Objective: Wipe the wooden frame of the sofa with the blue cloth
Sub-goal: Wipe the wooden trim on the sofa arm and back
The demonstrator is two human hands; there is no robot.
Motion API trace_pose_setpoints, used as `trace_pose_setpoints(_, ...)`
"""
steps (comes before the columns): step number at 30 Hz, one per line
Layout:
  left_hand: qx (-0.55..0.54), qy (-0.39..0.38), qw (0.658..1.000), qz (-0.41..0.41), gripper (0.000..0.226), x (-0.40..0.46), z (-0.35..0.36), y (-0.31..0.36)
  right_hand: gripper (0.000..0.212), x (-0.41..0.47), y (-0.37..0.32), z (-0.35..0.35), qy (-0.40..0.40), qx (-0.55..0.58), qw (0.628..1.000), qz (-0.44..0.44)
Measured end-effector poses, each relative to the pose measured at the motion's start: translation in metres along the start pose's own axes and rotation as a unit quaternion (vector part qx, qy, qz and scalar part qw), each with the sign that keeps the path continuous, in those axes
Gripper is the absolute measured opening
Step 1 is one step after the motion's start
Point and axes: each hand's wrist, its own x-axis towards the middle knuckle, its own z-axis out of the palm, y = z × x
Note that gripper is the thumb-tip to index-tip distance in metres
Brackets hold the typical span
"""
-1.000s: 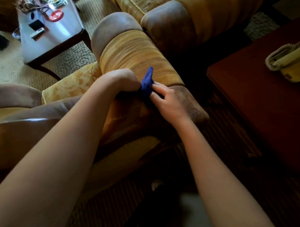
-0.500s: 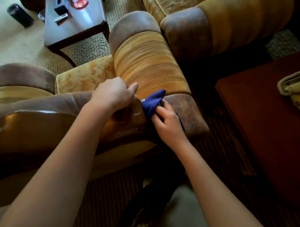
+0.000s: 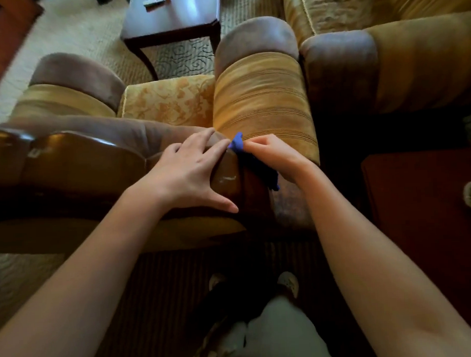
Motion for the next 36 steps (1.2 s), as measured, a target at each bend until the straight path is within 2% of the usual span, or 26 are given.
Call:
trace_pose_setpoints(4, -0.013, 0.029, 1.000, 0.001, 0.125, -0.002, 0.005, -0.001, 0.024, 0.010, -0.002, -0.008, -0.037, -0.028, 0.999, 0.009)
trace_pose_setpoints(9, -0.032, 0.023, 0.999, -0.017, 0.123, -0.001, 0.007, 0.003, 0.027, 0.041, -0.005, 0.000, -0.102, -0.040, 0.989, 0.099)
trace_pose_setpoints(11, -0.056, 0.027, 0.998, -0.023, 0.123, -0.001, 0.007, 0.003, 0.024, 0.049, 0.004, 0.001, -0.111, -0.004, 0.984, 0.139)
trace_pose_setpoints(14, -0.072, 0.026, 0.997, -0.022, 0.122, -0.001, 0.005, 0.003, 0.024, 0.045, 0.032, -0.002, -0.091, 0.044, 0.982, 0.158)
trace_pose_setpoints(17, -0.075, 0.024, 0.997, -0.022, 0.120, -0.001, 0.004, 0.005, 0.030, 0.028, 0.058, 0.000, -0.020, 0.118, 0.980, 0.156)
trace_pose_setpoints(20, -0.087, 0.023, 0.996, -0.023, 0.119, -0.002, 0.004, 0.007, 0.031, 0.018, 0.056, -0.002, -0.007, 0.180, 0.978, 0.105)
trace_pose_setpoints(22, -0.096, 0.025, 0.995, -0.025, 0.119, -0.002, 0.004, 0.006, 0.047, 0.016, 0.037, -0.003, -0.020, 0.159, 0.986, 0.044)
trace_pose_setpoints(24, -0.101, 0.028, 0.994, -0.027, 0.119, -0.001, 0.006, 0.004, 0.034, 0.012, 0.014, 0.002, -0.022, 0.109, 0.994, -0.010)
trace_pose_setpoints(25, -0.100, 0.029, 0.994, -0.026, 0.120, -0.001, 0.007, 0.004, 0.027, 0.010, 0.007, 0.006, -0.009, 0.095, 0.995, -0.027)
trace_pose_setpoints(28, -0.098, 0.032, 0.994, -0.028, 0.120, -0.001, 0.010, 0.002, 0.027, -0.005, -0.001, 0.019, 0.060, 0.117, 0.989, -0.071)
trace_pose_setpoints(33, -0.095, 0.040, 0.994, -0.020, 0.120, 0.002, 0.011, 0.001, 0.019, -0.049, 0.015, 0.034, 0.120, 0.176, 0.973, -0.083)
trace_pose_setpoints(36, -0.086, 0.034, 0.996, -0.006, 0.121, 0.003, 0.011, 0.000, 0.027, -0.081, 0.030, 0.065, 0.202, 0.105, 0.966, -0.123)
